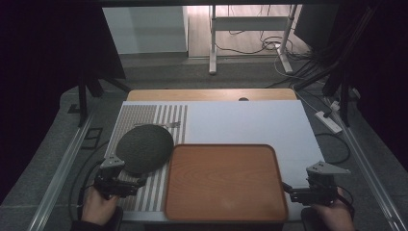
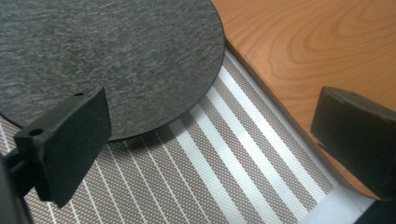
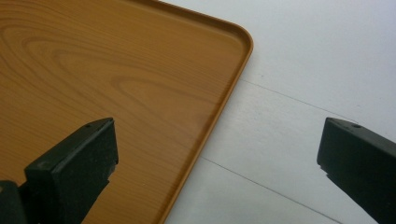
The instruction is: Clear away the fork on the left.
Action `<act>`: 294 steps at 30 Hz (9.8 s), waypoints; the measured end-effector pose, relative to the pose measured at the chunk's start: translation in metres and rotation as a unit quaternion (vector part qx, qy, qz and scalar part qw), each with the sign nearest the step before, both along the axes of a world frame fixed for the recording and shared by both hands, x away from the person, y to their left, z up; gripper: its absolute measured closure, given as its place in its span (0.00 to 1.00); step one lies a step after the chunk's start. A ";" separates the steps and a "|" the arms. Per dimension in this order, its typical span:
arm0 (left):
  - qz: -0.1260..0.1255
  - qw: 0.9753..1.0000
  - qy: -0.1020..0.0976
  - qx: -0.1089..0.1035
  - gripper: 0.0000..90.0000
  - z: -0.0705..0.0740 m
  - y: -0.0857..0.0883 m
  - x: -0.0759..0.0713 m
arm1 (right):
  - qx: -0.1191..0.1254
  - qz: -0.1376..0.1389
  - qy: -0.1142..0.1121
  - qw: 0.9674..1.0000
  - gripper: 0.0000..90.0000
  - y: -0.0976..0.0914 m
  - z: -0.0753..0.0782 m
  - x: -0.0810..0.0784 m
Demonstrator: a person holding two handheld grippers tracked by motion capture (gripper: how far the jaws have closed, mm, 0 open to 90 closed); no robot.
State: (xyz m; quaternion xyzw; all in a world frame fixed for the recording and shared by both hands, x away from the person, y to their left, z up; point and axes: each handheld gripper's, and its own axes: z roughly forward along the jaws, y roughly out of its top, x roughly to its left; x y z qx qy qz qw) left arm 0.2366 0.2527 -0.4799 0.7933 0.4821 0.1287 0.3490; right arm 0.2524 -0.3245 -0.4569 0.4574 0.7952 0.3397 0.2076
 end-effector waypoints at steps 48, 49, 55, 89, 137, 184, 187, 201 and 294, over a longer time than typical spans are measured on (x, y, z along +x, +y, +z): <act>-0.002 0.999 0.016 -0.039 0.00 -0.019 0.010 0.107 | -0.003 0.001 0.004 1.000 0.00 0.001 -0.001 0.001; -0.002 0.999 0.015 -0.035 0.00 -0.020 0.009 0.110 | -0.003 0.001 0.004 1.000 0.00 0.001 -0.001 0.001; -0.005 1.000 0.007 -0.028 0.00 -0.020 0.008 0.127 | -0.004 0.001 0.005 1.000 0.00 0.001 -0.001 0.001; 0.029 0.999 0.020 0.013 0.01 -0.021 0.027 0.213 | -0.005 0.002 0.007 1.000 0.00 0.001 -0.001 0.002; 0.047 0.984 0.153 0.081 0.98 -0.041 0.064 0.248 | -0.010 0.009 0.010 1.000 0.00 0.002 -0.002 0.002; -0.059 0.979 0.143 0.133 0.00 -0.047 -0.042 0.290 | -0.011 0.013 0.014 1.000 0.00 0.002 -0.002 0.002; -0.063 0.978 0.144 0.134 0.00 -0.046 -0.041 0.291 | -0.010 0.013 0.014 1.000 0.00 0.002 -0.002 0.002; -0.044 0.984 0.119 0.123 0.51 -0.038 -0.017 0.291 | -0.010 0.015 0.016 1.000 0.00 0.002 -0.002 0.002; -0.093 0.984 0.132 0.080 0.95 -0.004 -0.014 0.160 | -0.013 0.019 0.011 1.000 0.00 0.003 -0.002 0.001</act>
